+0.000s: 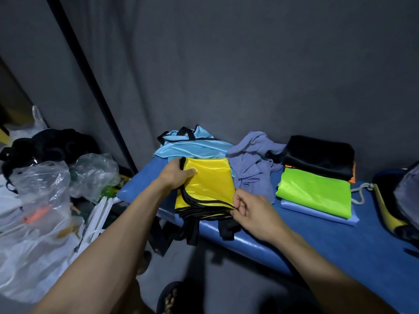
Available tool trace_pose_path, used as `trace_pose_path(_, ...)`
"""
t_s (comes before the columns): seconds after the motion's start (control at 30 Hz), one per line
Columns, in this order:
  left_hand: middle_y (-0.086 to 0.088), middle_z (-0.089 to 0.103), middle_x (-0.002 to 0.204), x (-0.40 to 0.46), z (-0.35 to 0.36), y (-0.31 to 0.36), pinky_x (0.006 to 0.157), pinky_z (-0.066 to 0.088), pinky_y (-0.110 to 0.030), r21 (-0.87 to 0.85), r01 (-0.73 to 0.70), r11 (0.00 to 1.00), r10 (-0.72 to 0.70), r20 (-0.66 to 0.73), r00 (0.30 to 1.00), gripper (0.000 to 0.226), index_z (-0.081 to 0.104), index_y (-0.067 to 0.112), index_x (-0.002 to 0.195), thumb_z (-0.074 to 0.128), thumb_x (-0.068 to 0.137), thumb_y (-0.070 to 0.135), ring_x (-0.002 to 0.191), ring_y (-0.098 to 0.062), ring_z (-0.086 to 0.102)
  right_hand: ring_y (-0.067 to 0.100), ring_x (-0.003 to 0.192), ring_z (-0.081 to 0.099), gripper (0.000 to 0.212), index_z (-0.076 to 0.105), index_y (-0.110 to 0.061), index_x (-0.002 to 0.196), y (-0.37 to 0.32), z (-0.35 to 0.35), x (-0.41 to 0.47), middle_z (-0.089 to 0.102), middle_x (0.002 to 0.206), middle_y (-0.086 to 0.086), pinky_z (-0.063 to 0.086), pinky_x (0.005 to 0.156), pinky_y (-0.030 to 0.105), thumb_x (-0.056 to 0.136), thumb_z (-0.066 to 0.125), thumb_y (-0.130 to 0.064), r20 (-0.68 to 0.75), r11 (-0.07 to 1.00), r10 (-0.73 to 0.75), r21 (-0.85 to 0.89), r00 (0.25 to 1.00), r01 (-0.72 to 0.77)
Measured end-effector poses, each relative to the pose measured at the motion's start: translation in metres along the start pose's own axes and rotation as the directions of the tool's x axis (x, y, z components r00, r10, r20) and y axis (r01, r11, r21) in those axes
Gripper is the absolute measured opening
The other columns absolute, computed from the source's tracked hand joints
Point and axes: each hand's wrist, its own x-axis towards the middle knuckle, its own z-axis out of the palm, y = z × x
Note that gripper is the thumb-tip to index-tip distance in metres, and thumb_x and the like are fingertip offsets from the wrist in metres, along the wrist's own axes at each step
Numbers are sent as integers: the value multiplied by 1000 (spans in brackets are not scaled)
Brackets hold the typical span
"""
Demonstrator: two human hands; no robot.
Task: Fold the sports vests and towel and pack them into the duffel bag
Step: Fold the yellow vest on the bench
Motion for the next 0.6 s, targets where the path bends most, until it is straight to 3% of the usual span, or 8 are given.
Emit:
trace_pose_path(0.03,-12,54,143,-5,-3,-2,104,47,-45,164,-38,986,42,-21,999,61,43,10,148,69,97,32,127,-32,54,12,59,46,26,45,-25,83,-1,-3,-1,52,63,-5,40,58,28,88,71,-20,11,999,-23,-47,1000,24)
trace_pose_path(0.1,-12,40,154,-17,-7,-5,114,38,-48,391,-195,899,243,-76,967,74,31,12,157,68,97,32,139,-33,42,13,62,48,25,45,-26,86,-3,-8,-5,53,65,-5,43,61,33,90,70,-28,16,993,-46,-112,999,47)
trace_pose_path(0.2,3,62,129,-47,-4,6,99,50,-42,289,-515,807,536,9,844,38,62,23,133,68,97,31,116,-16,59,13,65,52,15,47,-28,92,-9,-15,-13,57,67,-6,47,63,39,92,63,-26,60,988,-64,-134,996,71)
trace_pose_path(0.27,13,66,118,-71,3,17,93,50,-29,166,-609,776,579,195,791,31,69,28,122,73,93,38,109,-7,62,10,70,52,20,51,-33,107,-12,-20,-20,61,78,-9,47,64,38,90,57,-22,153,982,-56,-170,987,82)
trace_pose_path(0.37,12,59,127,-87,13,16,102,42,-22,319,-720,617,581,432,690,61,58,33,138,77,84,53,118,-5,54,1,73,49,39,49,-40,123,-16,-23,-29,56,93,-14,45,67,32,87,61,-32,242,972,-49,-211,969,102)
trace_pose_path(0.43,9,57,131,-87,17,9,103,43,-28,405,-746,529,578,471,666,62,54,33,141,76,84,47,119,-11,53,4,76,50,35,51,-40,121,-20,-18,-31,53,95,-14,48,69,35,89,64,-40,213,957,-86,-255,973,140)
trace_pose_path(0.53,5,65,123,-88,18,5,96,50,-38,411,-737,537,580,455,676,39,64,27,133,68,94,28,112,-15,60,19,88,58,14,60,-30,106,-28,-8,-31,59,94,-10,48,71,40,96,59,-39,129,940,-130,-301,983,164)
trace_pose_path(0.6,5,70,117,-90,16,2,92,51,-35,374,-733,568,592,433,680,28,69,27,127,62,100,26,106,-14,63,24,93,61,17,65,-26,102,-31,-4,-29,65,97,-6,49,72,42,99,54,-38,89,936,-99,-330,991,123)
